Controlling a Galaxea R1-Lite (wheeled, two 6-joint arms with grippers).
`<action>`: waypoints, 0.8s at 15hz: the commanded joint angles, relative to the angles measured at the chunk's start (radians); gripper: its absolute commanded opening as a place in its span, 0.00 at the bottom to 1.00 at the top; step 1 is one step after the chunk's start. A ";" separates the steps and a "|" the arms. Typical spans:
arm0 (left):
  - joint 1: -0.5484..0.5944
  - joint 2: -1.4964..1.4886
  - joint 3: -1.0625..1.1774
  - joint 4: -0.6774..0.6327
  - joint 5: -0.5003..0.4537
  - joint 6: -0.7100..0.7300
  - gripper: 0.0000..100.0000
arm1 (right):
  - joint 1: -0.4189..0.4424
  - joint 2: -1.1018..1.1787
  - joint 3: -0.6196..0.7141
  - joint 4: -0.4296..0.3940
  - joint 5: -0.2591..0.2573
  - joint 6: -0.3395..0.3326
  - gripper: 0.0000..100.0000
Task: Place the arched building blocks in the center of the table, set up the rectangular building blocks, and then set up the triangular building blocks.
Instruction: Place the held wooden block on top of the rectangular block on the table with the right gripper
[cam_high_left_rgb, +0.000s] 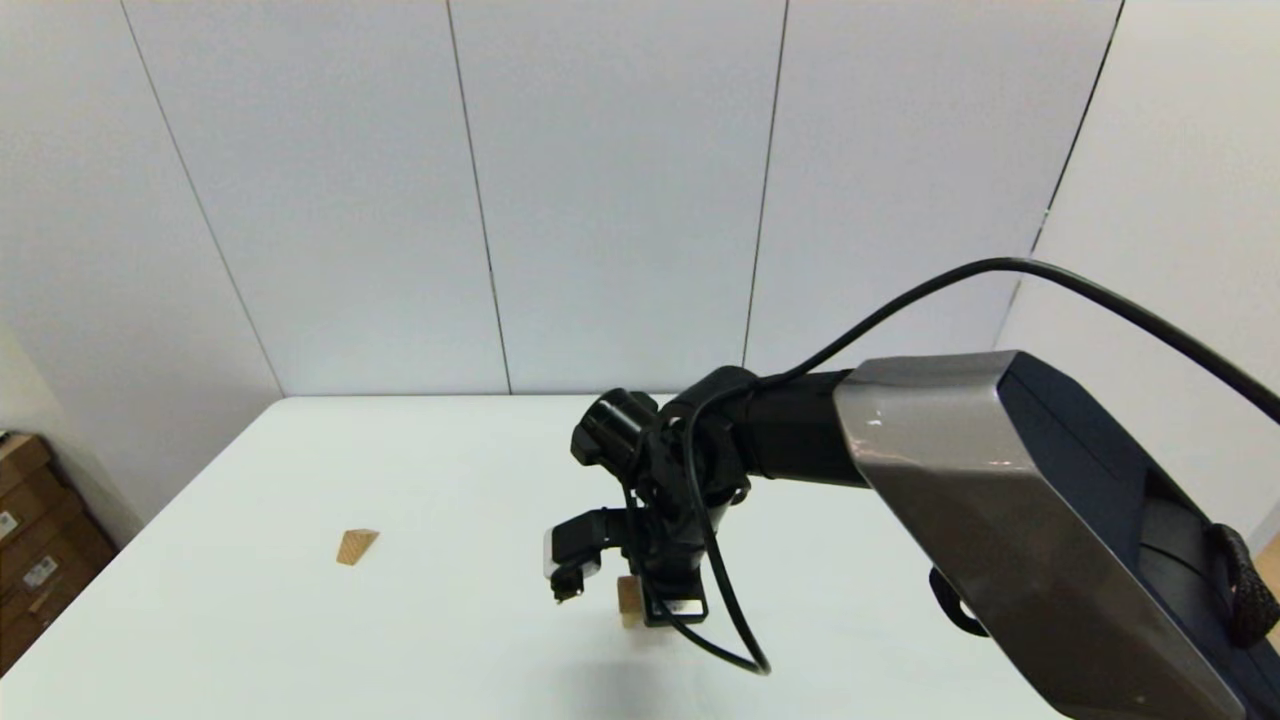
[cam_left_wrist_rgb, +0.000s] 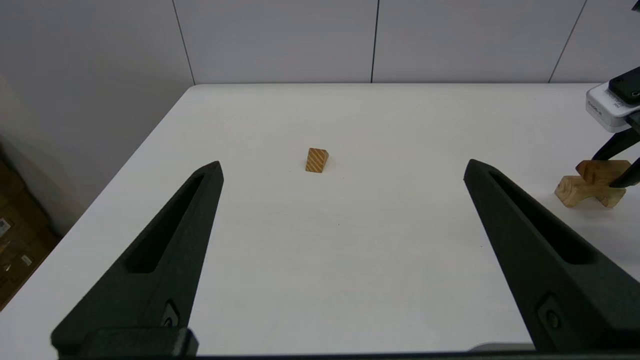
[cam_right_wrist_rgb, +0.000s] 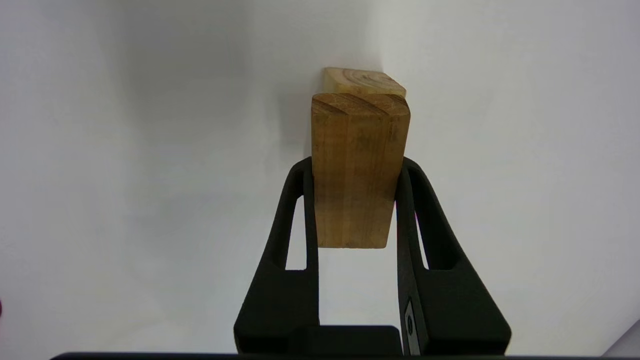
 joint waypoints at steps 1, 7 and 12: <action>0.000 0.001 0.000 0.000 0.000 0.000 1.00 | 0.001 0.009 0.000 -0.017 -0.002 -0.004 0.00; 0.000 0.001 0.000 0.000 0.000 0.000 1.00 | -0.002 0.017 0.000 -0.023 -0.003 -0.007 0.00; 0.000 0.001 0.000 0.000 0.000 0.000 1.00 | -0.005 0.022 0.000 -0.023 -0.003 -0.007 0.00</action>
